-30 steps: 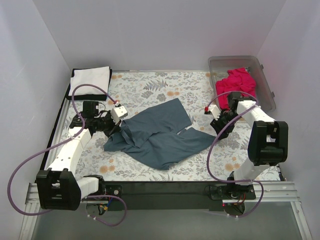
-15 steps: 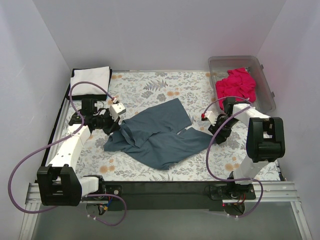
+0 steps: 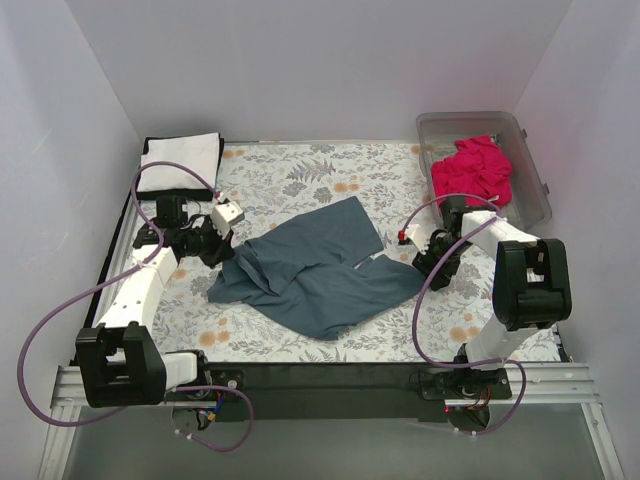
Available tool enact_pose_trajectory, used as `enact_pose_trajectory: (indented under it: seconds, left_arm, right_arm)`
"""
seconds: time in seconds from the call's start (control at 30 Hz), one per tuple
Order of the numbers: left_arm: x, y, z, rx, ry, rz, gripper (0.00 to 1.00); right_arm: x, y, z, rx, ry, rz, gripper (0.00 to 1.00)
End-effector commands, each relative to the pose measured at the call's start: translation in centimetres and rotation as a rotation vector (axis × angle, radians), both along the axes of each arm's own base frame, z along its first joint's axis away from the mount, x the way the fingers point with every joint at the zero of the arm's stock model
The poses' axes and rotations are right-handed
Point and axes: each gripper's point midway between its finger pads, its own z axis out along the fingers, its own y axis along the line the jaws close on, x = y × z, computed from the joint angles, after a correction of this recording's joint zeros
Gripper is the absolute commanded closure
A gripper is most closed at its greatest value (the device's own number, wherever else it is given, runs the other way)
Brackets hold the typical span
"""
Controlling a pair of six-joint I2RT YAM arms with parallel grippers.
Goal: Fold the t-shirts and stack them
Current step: Flatten the tshirt out
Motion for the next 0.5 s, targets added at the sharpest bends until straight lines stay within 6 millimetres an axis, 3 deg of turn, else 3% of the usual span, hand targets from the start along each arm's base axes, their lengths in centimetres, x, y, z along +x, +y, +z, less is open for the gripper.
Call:
enact_pose_trajectory:
  seconds: [0.0,0.1,0.2,0.33,0.4,0.47]
  left_arm:
    - [0.6,-0.4,1.5,-0.028,-0.035,-0.011,1.00]
    - [0.6,-0.3,1.4,-0.028,-0.033,-0.008,1.00]
    - [0.7,-0.3,1.4,-0.028,-0.033,-0.004,1.00]
    - [1.4,0.4,1.9,-0.055,-0.017,0.051,1.00]
    - [2.2,1.1,3.1,-0.097,0.003,0.100,1.00]
    - [3.7,2.3,5.3,-0.134,0.003,0.184,1.00]
  right_arm:
    - [1.3,0.3,0.0,-0.006,-0.080,0.055,0.44]
    - [1.5,0.4,0.0,-0.006,-0.086,0.052,0.48]
    - [1.3,0.6,0.0,-0.008,-0.083,0.059,0.60]
    - [1.1,0.4,0.0,-0.020,-0.082,0.063,0.98]
    - [1.0,0.1,0.7,-0.032,-0.093,0.065,0.99]
    - [2.1,0.2,3.2,-0.031,-0.156,0.059,0.99]
